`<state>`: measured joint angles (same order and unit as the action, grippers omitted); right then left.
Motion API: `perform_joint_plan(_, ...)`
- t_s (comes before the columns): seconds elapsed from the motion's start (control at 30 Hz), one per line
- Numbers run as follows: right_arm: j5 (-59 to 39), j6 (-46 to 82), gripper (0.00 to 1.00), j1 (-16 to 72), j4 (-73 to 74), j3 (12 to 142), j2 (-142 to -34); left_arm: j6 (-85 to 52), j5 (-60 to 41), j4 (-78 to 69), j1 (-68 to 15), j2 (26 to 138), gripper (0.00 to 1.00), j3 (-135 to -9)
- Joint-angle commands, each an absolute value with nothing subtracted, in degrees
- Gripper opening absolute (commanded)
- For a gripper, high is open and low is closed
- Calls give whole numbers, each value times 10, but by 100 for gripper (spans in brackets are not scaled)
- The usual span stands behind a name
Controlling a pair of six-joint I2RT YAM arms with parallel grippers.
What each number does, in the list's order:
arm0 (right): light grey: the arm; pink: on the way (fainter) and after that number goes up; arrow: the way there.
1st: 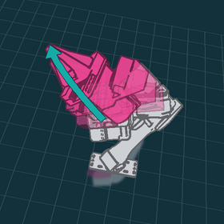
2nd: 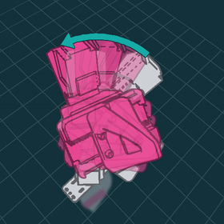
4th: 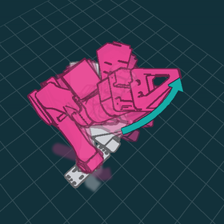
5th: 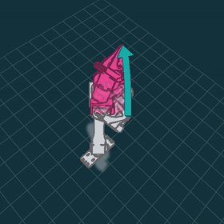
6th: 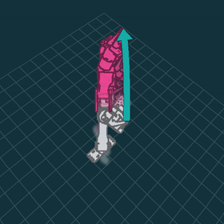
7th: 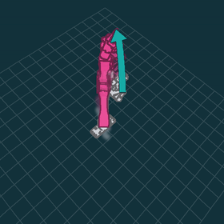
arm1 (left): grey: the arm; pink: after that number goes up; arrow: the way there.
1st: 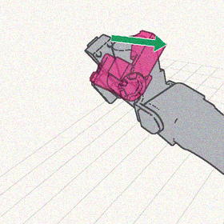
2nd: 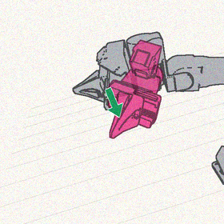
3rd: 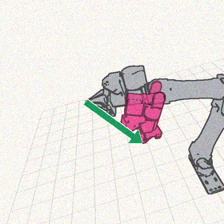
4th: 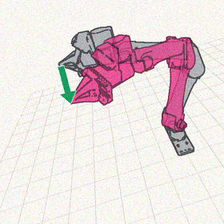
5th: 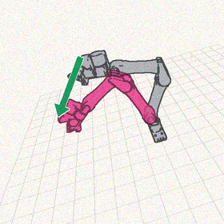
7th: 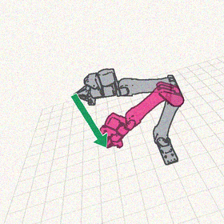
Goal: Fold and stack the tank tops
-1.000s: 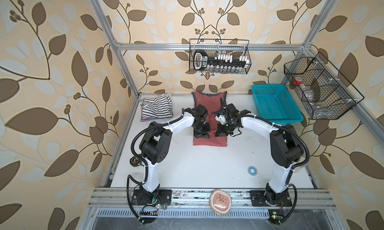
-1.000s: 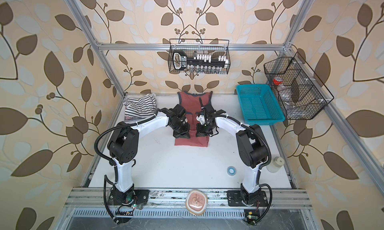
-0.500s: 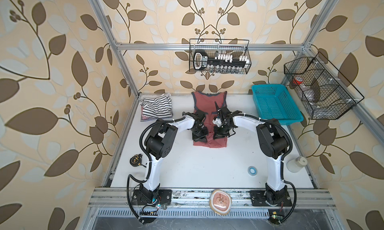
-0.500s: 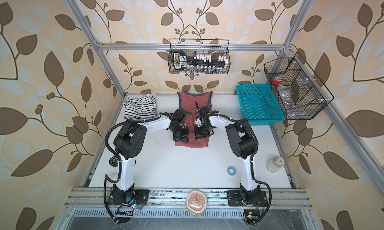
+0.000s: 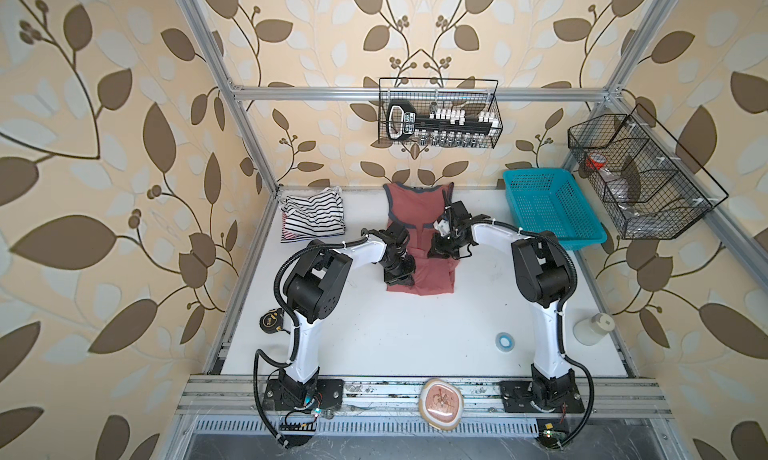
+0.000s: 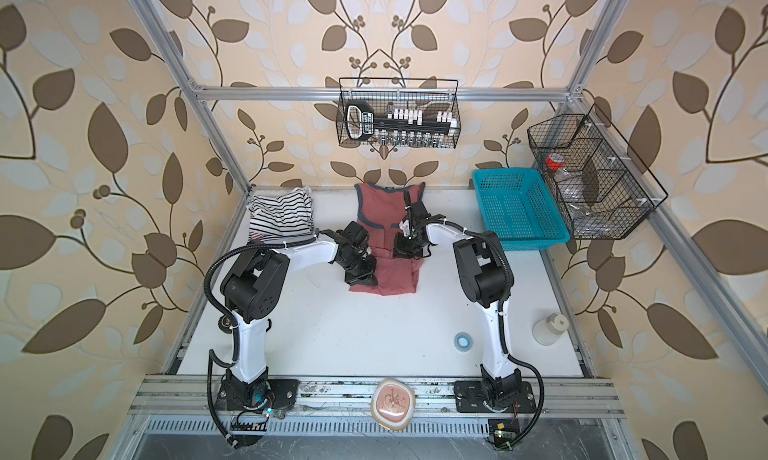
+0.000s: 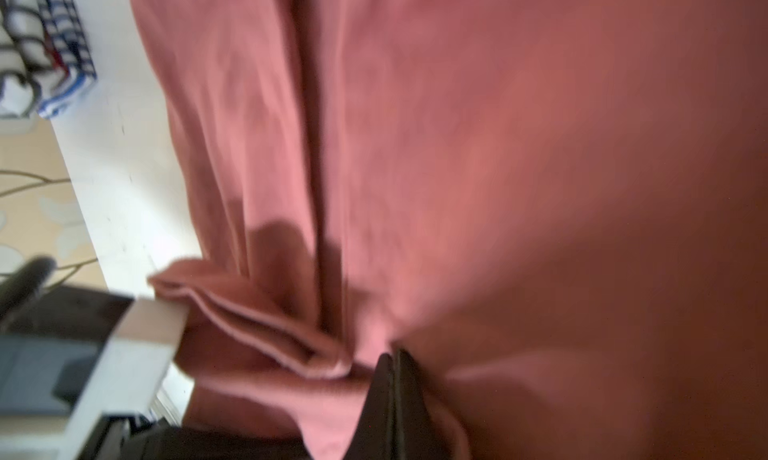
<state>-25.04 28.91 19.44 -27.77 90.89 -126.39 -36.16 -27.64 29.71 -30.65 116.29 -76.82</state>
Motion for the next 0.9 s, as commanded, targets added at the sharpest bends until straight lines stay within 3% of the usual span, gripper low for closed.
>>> perform_joint_plan(0.0,-240,310,0,184,-256,946,-1302,-361,-229,359,-308,1181,0,-723)
perform_joint_plan(0.17,-248,299,0,171,-260,958,-1291,-366,-233,363,-308,1157,0,-729)
perform_joint_plan(0.23,-239,289,0,165,-261,939,-1253,-367,-233,369,-307,1133,10,-750)
perform_joint_plan(0.4,-213,266,19,153,-265,862,-1120,-352,-222,409,-308,1069,33,-825)
perform_joint_plan(0.53,-203,246,34,154,-287,781,-1017,-333,-203,444,-307,1007,41,-840)
perform_joint_plan(0.7,-218,230,47,162,-305,658,-940,-307,-164,489,-307,966,50,-789)
perform_joint_plan(0.77,-221,229,50,170,-303,614,-920,-298,-164,483,-307,959,61,-748)
perform_joint_plan(0.87,-225,235,52,187,-291,563,-904,-300,-177,452,-306,951,66,-694)
